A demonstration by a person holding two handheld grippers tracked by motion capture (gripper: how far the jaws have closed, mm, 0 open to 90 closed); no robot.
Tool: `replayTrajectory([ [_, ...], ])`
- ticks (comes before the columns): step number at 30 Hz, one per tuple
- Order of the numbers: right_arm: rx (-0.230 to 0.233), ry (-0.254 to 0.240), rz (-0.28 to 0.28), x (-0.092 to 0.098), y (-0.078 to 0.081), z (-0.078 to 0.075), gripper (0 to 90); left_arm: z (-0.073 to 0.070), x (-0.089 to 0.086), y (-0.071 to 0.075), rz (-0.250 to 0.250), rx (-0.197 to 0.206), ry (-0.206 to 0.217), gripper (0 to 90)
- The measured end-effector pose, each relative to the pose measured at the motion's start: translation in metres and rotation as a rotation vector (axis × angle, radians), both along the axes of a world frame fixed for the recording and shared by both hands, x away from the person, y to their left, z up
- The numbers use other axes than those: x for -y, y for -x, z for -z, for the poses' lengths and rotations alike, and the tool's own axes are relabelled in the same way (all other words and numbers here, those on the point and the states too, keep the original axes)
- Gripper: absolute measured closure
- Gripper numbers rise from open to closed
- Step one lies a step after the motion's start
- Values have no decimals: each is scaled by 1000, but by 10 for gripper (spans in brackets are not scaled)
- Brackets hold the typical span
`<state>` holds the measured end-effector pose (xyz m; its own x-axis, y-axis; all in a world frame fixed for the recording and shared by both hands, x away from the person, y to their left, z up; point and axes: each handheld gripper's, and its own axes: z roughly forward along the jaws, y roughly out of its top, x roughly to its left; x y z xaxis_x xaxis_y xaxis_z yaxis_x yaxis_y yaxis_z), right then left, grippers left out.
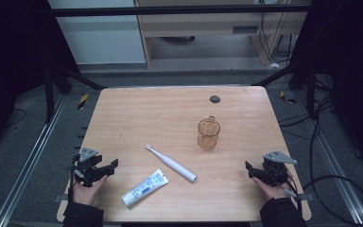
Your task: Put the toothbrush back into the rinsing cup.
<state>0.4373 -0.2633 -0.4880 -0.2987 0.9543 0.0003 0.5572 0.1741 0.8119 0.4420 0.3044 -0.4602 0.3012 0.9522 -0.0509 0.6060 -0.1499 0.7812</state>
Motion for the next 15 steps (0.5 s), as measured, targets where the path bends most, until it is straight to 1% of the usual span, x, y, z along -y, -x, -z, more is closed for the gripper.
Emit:
replayTrajectory([
  [2, 4, 4, -17, -4, 2, -3, 262, 0, -1, 1, -4, 4, -9, 354],
  [4, 5, 5, -40, -8, 5, -6, 294, 2, -1, -2, -1, 5, -5, 389],
  [5, 5, 5, -40, -8, 5, -6, 294, 2, -1, -2, -1, 5, -5, 408],
  [6, 9, 12, -60, -12, 8, -9, 315, 5, 2, -5, 0, -2, -25, 409],
  [8, 2, 15, -80, -16, 11, -12, 334, 6, 5, -6, 2, -6, -41, 427],
  [10, 9, 21, -98, -20, 13, -16, 353, 5, 6, -6, 3, -1, -27, 442],
  [11, 9, 21, -98, -20, 13, -16, 353, 5, 6, -6, 3, -1, -27, 447],
  [12, 16, 2, -123, -26, 15, -23, 368, 5, 6, -6, 4, 15, -29, 456],
  [14, 8, -3, -149, -31, 15, -28, 380, 5, 6, -7, 2, 14, -41, 447],
  [15, 8, -3, -149, -31, 15, -28, 380, 5, 6, -7, 2, 14, -41, 440],
])
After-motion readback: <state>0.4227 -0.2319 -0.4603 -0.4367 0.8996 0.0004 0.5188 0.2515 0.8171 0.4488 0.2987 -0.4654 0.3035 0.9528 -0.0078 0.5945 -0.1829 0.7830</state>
